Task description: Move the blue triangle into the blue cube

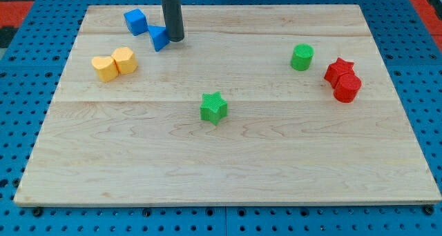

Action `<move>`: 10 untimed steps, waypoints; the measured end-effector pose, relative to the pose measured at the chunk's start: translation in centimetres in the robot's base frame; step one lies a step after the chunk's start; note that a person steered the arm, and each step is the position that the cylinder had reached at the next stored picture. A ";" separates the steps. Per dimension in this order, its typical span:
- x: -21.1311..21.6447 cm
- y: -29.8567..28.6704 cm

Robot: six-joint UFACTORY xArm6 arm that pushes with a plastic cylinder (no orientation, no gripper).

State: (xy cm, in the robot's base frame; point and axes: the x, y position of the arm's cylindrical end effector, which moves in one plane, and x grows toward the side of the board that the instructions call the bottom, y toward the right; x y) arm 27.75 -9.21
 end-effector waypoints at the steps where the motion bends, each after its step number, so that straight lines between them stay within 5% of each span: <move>1: 2.3 1.4; 4: 0.1 -4.9; 10: -1.2 -3.5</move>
State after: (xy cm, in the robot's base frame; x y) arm 26.54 -12.70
